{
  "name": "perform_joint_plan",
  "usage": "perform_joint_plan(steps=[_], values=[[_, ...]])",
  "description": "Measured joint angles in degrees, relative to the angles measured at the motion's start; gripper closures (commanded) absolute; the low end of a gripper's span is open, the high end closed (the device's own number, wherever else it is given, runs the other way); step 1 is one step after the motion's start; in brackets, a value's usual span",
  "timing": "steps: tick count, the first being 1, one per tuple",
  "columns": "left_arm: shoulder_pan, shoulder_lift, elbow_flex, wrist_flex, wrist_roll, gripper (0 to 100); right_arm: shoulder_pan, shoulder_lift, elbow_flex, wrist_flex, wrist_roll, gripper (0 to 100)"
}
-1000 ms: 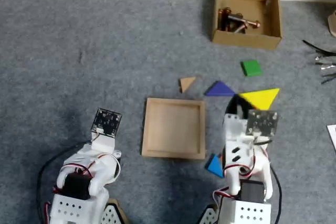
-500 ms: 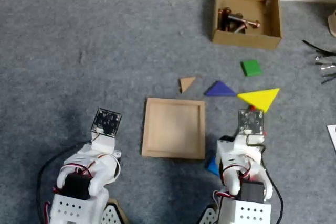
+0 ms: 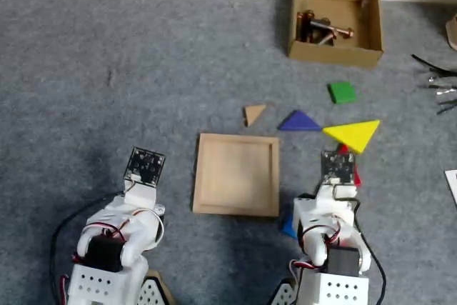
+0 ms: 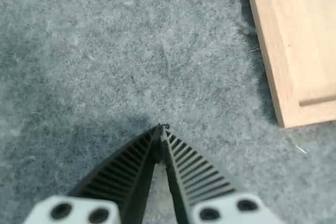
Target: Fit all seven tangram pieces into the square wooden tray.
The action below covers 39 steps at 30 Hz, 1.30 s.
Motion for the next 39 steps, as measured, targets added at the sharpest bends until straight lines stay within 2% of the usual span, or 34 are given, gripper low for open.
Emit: perform_joint_plan(steps=[4,6,10,22,27,30,39], values=[[0.0,0.0,0.0,0.0,0.0,99,1.3,0.0,0.0,0.0,8.4,99.5],[0.0,0.0,0.0,0.0,0.0,99,2.7,0.0,0.0,0.0,10.3,99.5],[0.0,0.0,0.0,0.0,0.0,99,5.2,0.0,0.0,0.0,11.0,99.5],[0.0,0.0,0.0,0.0,0.0,99,6.8,0.0,-2.9,0.0,15.8,99.5],[0.0,0.0,0.0,0.0,0.0,99,7.6,1.0,-10.8,1.1,16.0,92.6],[0.0,0.0,0.0,0.0,0.0,99,7.7,8.2,-17.8,3.5,16.0,89.7],[0.0,0.0,0.0,0.0,0.0,99,7.7,38.3,-40.0,8.6,16.0,89.5]])
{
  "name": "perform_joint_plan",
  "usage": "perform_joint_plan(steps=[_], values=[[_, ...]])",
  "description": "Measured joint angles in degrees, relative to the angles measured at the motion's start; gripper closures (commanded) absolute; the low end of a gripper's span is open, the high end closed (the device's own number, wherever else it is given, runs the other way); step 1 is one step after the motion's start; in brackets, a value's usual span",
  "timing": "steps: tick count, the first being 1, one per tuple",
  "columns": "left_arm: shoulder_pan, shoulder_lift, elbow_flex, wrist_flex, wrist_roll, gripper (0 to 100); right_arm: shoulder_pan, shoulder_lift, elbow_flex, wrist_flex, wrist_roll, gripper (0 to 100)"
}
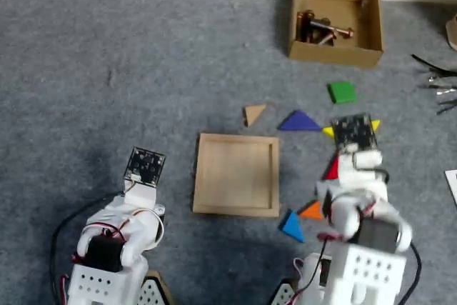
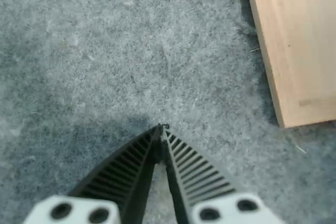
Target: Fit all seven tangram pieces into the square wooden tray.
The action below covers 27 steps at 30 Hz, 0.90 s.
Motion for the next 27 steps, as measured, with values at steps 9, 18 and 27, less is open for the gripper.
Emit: perform_joint_plan(steps=[9,18,27], values=[[0.0,0.0,0.0,0.0,0.0,99,0.0,19.2,-9.3,0.9,0.0,89.2],[0.0,0.0,0.0,0.0,0.0,99,0.0,30.2,-16.3,0.9,0.0,89.2],[0.0,0.0,0.0,0.0,0.0,99,0.1,45.6,-31.3,0.9,-3.2,89.2]])
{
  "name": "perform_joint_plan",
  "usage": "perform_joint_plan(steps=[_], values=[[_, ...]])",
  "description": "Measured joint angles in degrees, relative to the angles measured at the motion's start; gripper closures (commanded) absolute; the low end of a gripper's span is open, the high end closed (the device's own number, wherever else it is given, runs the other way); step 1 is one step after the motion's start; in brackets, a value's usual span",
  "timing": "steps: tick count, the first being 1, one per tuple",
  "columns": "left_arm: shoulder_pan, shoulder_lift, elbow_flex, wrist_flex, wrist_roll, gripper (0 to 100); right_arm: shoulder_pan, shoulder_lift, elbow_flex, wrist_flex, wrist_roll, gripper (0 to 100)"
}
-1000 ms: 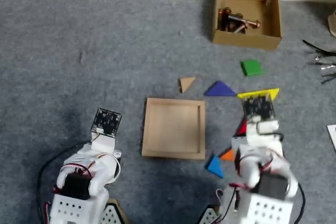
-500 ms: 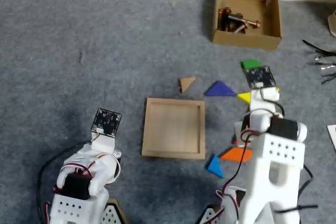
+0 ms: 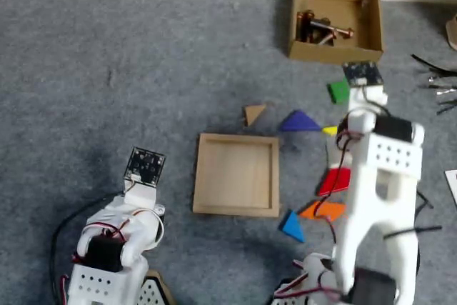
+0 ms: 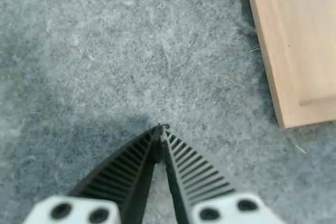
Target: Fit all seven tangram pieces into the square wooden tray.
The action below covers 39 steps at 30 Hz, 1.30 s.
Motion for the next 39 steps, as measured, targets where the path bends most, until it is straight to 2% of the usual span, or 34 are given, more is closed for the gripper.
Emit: perform_joint_plan(steps=[11,17,21,33,39], values=[[0.0,0.0,0.0,0.0,0.0,99,0.0,15.2,-9.1,-0.3,-0.3,89.2],[0.0,0.0,0.0,0.0,0.0,99,0.1,15.2,-9.4,-8.2,-0.4,89.2],[0.0,0.0,0.0,0.0,0.0,99,0.1,17.6,-9.6,-9.6,-0.4,89.2],[0.0,0.0,0.0,0.0,0.0,99,-7.5,32.4,-20.5,-9.8,-5.5,89.2],[0.0,0.0,0.0,0.0,0.0,99,-10.9,35.2,-24.4,-9.8,0.4,86.8]])
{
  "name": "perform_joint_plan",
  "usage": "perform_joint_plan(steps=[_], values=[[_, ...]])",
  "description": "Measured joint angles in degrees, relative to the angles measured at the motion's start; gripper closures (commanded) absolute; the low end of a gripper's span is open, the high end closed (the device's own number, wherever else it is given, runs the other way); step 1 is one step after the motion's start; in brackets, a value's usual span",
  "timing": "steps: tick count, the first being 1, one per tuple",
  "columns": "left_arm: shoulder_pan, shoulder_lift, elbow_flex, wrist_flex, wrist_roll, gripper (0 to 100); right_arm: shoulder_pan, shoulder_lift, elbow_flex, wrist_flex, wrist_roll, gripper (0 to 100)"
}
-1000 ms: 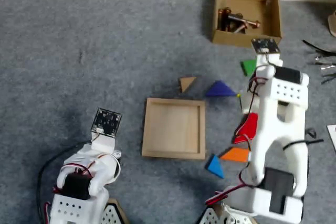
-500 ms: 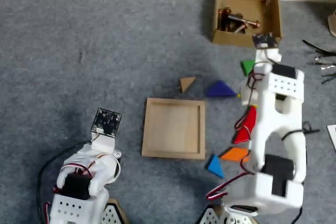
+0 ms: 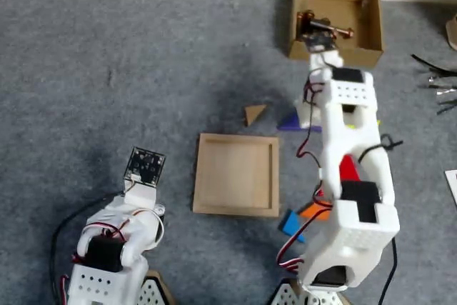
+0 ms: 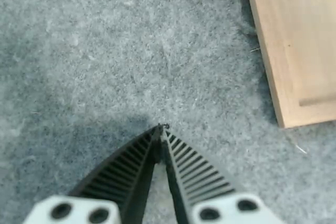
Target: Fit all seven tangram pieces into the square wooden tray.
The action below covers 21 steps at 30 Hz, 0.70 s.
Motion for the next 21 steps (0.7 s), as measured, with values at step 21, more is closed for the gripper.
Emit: perform_joint_plan(steps=[21], values=[[0.0,0.0,0.0,0.0,0.0,99,-1.3,16.1,-14.0,0.0,23.3,77.9]])
